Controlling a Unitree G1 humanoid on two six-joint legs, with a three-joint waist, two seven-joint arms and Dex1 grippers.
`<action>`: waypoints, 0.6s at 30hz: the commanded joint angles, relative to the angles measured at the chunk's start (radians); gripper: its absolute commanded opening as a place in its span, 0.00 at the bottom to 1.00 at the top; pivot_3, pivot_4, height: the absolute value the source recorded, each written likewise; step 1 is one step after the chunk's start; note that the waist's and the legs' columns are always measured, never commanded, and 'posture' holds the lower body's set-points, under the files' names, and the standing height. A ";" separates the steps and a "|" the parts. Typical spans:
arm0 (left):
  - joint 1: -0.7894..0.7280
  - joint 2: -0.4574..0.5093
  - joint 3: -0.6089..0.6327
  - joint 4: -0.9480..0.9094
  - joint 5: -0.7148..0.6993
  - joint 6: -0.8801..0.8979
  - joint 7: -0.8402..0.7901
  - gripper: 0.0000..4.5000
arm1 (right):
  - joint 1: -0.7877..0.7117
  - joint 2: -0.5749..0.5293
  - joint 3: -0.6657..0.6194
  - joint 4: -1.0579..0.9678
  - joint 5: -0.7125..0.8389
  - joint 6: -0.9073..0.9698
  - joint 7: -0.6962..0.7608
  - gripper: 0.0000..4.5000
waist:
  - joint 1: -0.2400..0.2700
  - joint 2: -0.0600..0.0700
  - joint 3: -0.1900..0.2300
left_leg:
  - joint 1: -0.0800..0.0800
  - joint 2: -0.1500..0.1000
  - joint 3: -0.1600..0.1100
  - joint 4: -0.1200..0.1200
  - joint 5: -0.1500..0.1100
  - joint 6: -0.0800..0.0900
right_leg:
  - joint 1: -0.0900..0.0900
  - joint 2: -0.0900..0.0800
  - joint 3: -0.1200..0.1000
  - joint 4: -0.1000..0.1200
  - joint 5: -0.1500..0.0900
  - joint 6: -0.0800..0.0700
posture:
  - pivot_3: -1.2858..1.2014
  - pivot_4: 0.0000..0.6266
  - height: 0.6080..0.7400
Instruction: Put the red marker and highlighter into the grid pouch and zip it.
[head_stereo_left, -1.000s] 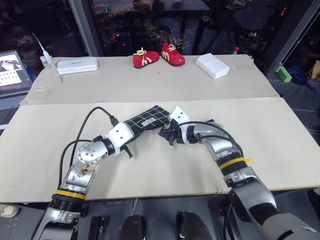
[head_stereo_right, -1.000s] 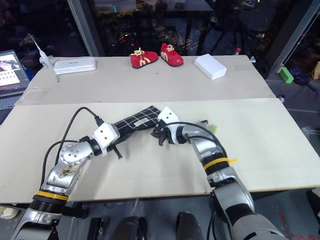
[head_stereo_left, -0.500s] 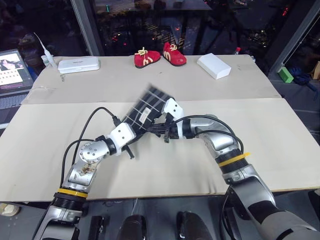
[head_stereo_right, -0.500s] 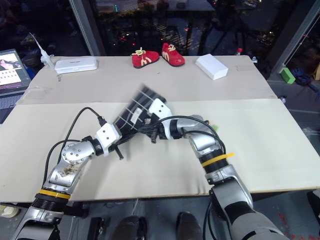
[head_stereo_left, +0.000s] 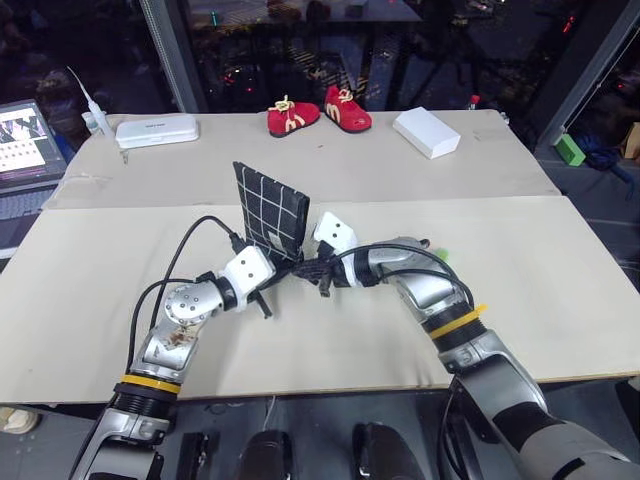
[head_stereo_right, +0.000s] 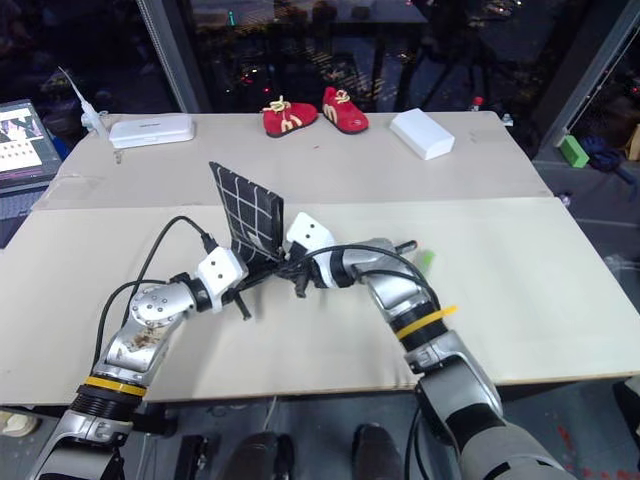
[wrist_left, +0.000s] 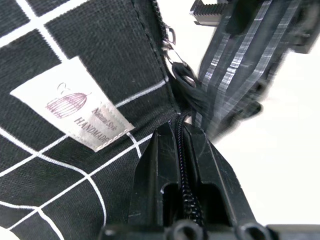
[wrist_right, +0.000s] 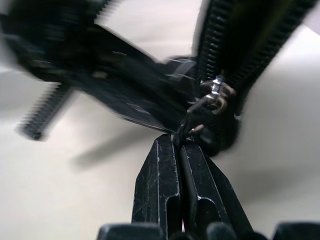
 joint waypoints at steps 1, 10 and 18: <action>0.002 -0.008 0.001 -0.052 -0.021 -0.016 -0.010 0.00 | -0.028 -0.013 -0.036 0.021 -0.017 -0.052 -0.033 0.02 | 0.000 0.000 0.000 | 0.000 0.000 0.000 0.000 0.000 0.000 | 0.000 0.000 0.000 0.000 0.000 0.000 | 0.52 0.24 1.00; 0.015 -0.007 0.003 -0.079 -0.025 -0.002 -0.020 0.00 | -0.037 -0.026 -0.036 0.061 -0.039 -0.090 -0.036 0.02 | -0.003 0.000 0.000 | 0.000 0.000 0.000 0.000 0.000 0.000 | 0.000 0.000 0.000 0.000 0.000 0.000 | 0.52 0.24 1.00; 0.019 -0.008 0.000 -0.089 -0.025 0.004 -0.023 0.00 | -0.019 -0.031 -0.014 0.062 -0.062 -0.105 0.004 0.02 | -0.003 0.000 0.000 | 0.000 0.000 0.000 0.000 0.000 0.000 | 0.000 0.000 0.000 0.000 0.000 0.000 | 0.52 0.24 1.00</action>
